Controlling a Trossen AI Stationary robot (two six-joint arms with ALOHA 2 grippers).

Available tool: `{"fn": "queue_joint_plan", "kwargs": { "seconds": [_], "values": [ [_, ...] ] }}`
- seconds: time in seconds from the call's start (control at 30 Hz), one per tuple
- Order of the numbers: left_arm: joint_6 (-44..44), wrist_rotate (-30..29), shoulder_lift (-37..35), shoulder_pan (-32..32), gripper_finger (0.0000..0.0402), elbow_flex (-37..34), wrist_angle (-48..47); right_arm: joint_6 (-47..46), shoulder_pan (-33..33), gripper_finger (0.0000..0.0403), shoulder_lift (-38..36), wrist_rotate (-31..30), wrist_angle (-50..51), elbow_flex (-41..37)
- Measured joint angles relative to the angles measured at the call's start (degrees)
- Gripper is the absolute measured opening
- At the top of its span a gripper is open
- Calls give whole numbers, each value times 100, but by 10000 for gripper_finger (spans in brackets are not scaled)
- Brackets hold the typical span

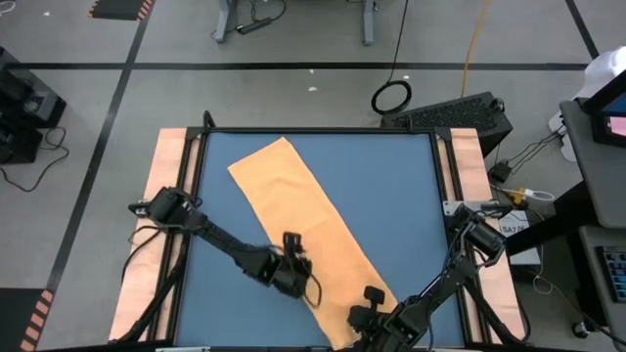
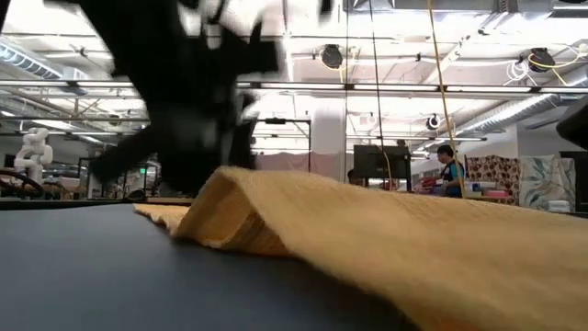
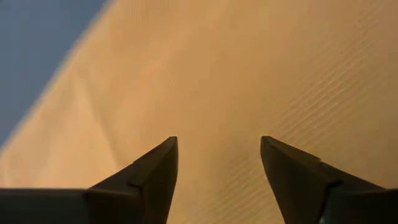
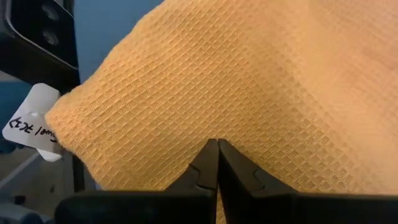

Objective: Roll towel into tight, uniform cylinder
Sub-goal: Fold the orange microfiber cloth

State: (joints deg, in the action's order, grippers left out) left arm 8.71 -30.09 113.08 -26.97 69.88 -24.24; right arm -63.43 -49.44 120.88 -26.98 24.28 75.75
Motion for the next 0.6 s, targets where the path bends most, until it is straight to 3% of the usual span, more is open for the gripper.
{"fn": "queue_joint_plan", "kwargs": {
  "seconds": [0.13, 0.33, 0.6],
  "values": [
    [185, 1, -40, 393, 198, -750, 492, -13, -74, 0, -185, -43, 345, -26],
    [-195, 465, -72, 799, 162, -1591, 2191, -174, -132, 0, -420, -292, 1304, -31],
    [-747, 790, -123, 1039, 155, -1791, 2709, 146, -197, 0, -1247, -1157, 1268, -28]
  ]
}}
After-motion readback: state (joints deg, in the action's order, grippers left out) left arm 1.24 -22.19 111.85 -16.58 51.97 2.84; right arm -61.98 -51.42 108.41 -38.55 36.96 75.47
